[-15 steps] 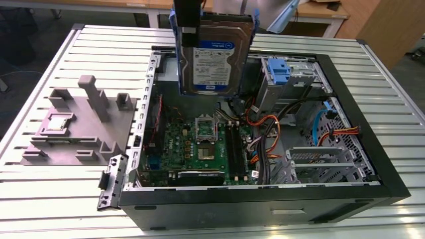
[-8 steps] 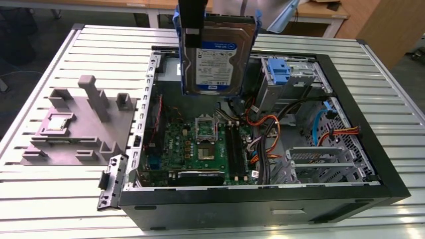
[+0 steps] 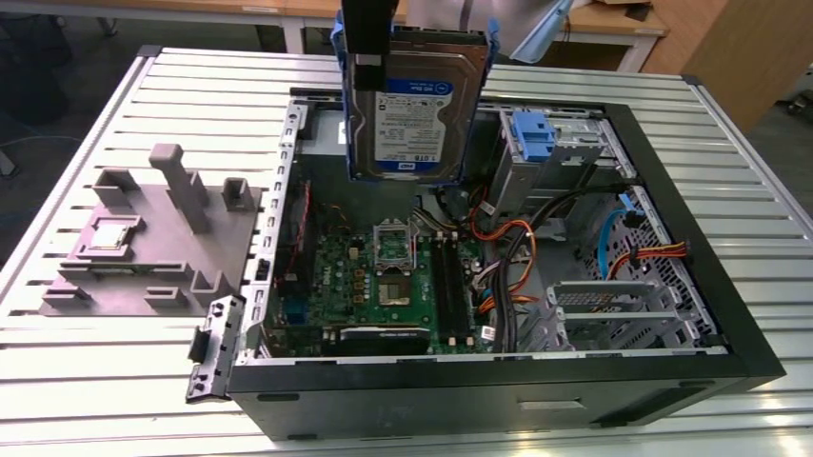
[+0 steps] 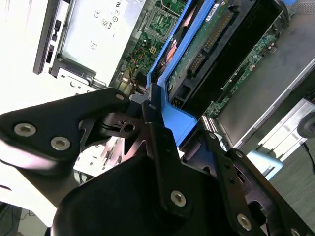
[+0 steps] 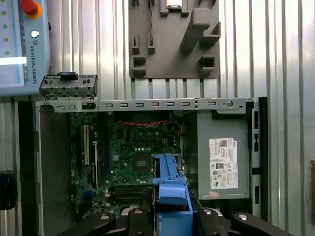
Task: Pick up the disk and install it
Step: 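Insert the disk into the insertion slot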
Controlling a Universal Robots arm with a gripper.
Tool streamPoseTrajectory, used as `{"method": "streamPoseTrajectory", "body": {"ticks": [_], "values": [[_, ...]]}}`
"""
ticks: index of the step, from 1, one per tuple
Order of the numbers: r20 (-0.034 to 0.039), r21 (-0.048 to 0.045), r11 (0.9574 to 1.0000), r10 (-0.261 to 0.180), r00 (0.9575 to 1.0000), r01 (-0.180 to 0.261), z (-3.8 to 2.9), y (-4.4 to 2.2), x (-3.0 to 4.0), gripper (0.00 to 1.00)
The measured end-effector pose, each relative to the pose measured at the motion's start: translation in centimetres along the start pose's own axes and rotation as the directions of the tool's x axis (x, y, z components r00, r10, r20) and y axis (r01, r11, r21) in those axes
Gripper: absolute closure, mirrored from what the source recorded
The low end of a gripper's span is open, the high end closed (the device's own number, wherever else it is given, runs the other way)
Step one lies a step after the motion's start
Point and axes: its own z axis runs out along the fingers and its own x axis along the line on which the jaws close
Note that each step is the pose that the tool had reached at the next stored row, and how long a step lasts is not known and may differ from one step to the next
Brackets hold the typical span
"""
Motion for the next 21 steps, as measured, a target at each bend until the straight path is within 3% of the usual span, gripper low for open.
{"method": "streamPoseTrajectory", "body": {"ticks": [11, 21], "values": [[0.0000, 0.0000, 1.0000, 0.000, 1.0000, 0.000, 0.00, -0.67, 0.04, 0.63], [0.0000, 0.0000, 1.0000, 0.000, 1.0000, 0.000, 0.00, -0.69, 0.27, 0.63]]}}
